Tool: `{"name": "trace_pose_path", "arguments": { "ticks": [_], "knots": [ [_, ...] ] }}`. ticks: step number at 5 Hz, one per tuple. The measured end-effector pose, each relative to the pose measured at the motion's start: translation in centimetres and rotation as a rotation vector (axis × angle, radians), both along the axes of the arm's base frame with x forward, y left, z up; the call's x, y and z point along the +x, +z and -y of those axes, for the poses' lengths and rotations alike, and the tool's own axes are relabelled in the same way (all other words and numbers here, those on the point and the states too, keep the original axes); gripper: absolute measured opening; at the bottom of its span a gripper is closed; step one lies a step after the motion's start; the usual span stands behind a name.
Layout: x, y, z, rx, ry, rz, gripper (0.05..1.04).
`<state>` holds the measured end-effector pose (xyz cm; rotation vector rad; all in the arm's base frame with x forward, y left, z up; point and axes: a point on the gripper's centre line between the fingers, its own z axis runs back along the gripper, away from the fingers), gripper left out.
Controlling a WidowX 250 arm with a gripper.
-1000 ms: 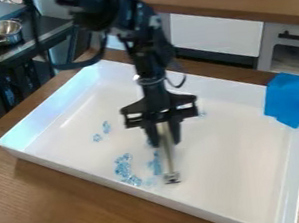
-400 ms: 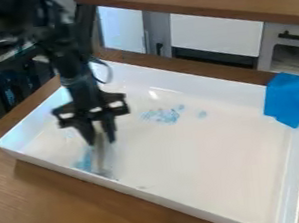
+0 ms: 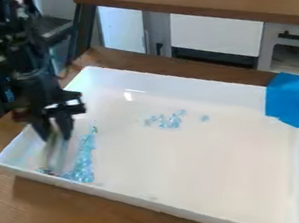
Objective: Sweep into pile
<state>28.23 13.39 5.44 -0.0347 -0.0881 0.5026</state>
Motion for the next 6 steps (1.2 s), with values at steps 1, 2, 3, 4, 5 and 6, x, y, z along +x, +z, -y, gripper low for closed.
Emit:
{"name": "trace_pose_path", "arguments": {
  "ticks": [1,2,3,4,5,6],
  "knots": [
    [-1.2,0.2,-0.6,0.046,-0.027,-0.007,0.368],
    [-1.5,2.4,0.6,-0.032,-0.005,0.025,0.368],
    [1.8,6.1,3.4,-0.121,0.03,0.082,0.368],
    [4.9,7.7,8.9,-0.143,-0.023,0.115,0.368],
    [6.6,6.9,12.7,-0.125,-0.057,0.142,0.368],
    [8.7,5.1,16.3,-0.113,-0.081,0.141,0.368]
  ]
}}
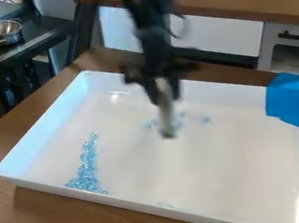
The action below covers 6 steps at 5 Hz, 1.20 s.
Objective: Sweep into pile
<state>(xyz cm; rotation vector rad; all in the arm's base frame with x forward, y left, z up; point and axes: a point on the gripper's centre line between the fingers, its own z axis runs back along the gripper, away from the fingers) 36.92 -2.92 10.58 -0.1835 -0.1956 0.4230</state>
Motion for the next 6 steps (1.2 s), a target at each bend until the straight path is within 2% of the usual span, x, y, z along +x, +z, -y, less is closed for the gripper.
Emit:
{"name": "trace_pose_path", "arguments": {
  "ticks": [1,3,6],
  "knots": [
    [1.5,-2.3,4.7,0.052,-0.077,0.015,0.368],
    [4.0,-3.7,6.5,0.061,-0.065,0.018,0.368],
    [5.4,-5.6,2.6,0.064,0.018,-0.016,0.368]
  ]
}}
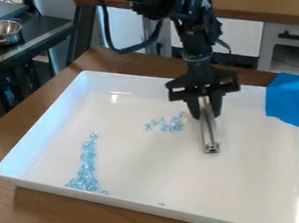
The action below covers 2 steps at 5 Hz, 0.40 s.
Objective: Sweep into pile
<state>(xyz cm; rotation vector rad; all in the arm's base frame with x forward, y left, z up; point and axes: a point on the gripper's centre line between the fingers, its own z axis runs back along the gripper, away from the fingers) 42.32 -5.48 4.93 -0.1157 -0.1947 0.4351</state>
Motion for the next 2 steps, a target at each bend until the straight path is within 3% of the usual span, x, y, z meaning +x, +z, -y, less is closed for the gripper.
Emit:
{"name": "trace_pose_path", "arguments": {
  "ticks": [2],
  "knots": [
    [-1.4,-0.4,-3.4,-0.027,0.082,-0.023,0.368]
  ]
}}
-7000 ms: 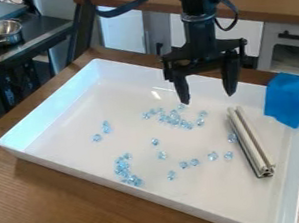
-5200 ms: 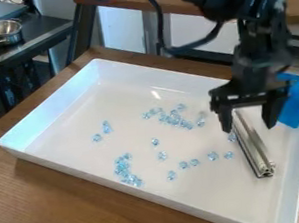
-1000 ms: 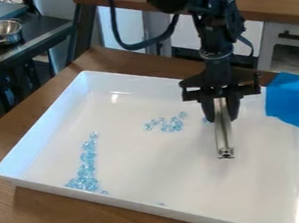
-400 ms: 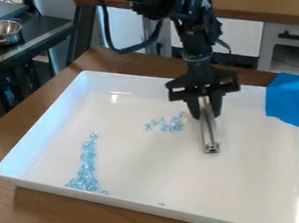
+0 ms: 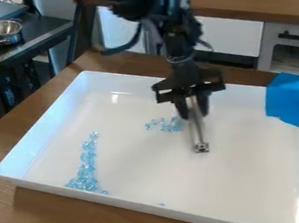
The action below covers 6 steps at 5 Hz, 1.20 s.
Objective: Sweep into pile
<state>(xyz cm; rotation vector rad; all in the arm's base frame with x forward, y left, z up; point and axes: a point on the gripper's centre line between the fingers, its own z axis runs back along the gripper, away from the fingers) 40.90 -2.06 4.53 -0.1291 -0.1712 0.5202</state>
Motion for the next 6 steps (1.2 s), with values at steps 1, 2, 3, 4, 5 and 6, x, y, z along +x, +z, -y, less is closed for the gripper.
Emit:
{"name": "trace_pose_path", "arguments": {
  "ticks": [1,2,3,4,5,6],
  "knots": [
    [-1.2,0.1,-3.3,-0.038,0.156,0.002,0.368],
    [-2.4,0.1,-5.9,-0.082,0.312,0.02,0.368],
    [-3.8,0.1,-8.8,-0.084,0.536,0.065,0.368],
    [-5.8,-0.2,-10.6,-0.087,0.746,0.1,0.368],
    [-8.2,-0.4,-12.0,-0.094,0.886,0.088,0.368],
    [-10.7,-0.5,-12.5,-0.09,0.932,0.07,0.368]
  ]
}}
